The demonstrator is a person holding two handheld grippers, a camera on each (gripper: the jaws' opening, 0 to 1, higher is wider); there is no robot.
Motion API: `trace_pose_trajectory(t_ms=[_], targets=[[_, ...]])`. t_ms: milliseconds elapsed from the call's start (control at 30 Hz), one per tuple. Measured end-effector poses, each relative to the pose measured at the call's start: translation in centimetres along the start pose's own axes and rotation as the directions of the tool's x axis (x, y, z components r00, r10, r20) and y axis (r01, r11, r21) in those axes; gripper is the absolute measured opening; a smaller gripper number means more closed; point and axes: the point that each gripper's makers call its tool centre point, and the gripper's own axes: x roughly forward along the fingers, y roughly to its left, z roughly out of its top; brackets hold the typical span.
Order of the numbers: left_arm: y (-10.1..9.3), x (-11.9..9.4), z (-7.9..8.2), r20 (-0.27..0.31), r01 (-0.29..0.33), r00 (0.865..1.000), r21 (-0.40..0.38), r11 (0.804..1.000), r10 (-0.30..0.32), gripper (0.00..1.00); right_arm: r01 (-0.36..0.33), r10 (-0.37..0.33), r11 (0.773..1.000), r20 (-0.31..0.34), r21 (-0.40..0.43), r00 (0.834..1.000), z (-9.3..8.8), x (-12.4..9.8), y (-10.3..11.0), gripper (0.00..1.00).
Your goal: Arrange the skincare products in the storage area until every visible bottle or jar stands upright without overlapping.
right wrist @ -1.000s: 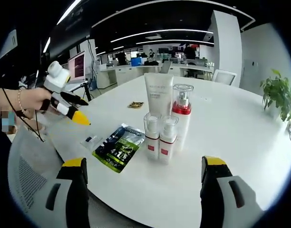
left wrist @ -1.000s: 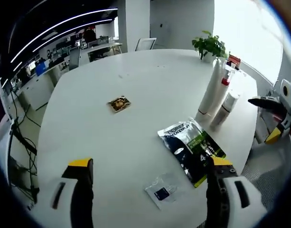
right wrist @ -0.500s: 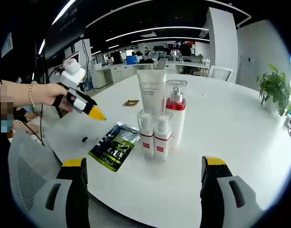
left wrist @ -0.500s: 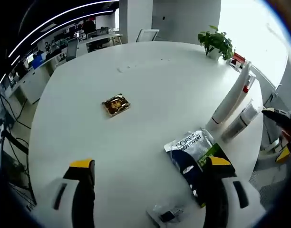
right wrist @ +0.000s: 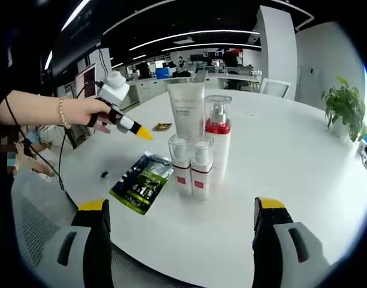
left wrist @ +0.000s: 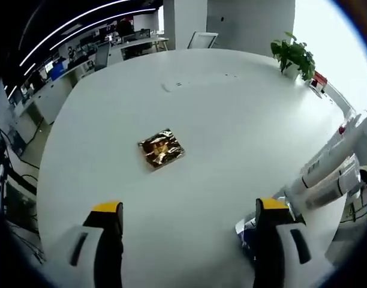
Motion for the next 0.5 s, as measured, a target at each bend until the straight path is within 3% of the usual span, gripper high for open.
trace_pose_trajectory(t_ms=[300,500], targets=[[1.2,2.6,1.7,-0.021,-0.044,0.999,-0.016,0.999,0.043,0.85,-0.002,0.002,1.0,-0.001,0.015,1.0,-0.1,0.1,-0.1,0.99],[1.6,3.2,1.6,-0.021,-0.083,0.996,-0.042,0.996,0.083,0.78,0.006,-0.006,0.999,-0.002,0.034,1.0,-0.2,0.1,-0.4,0.99]])
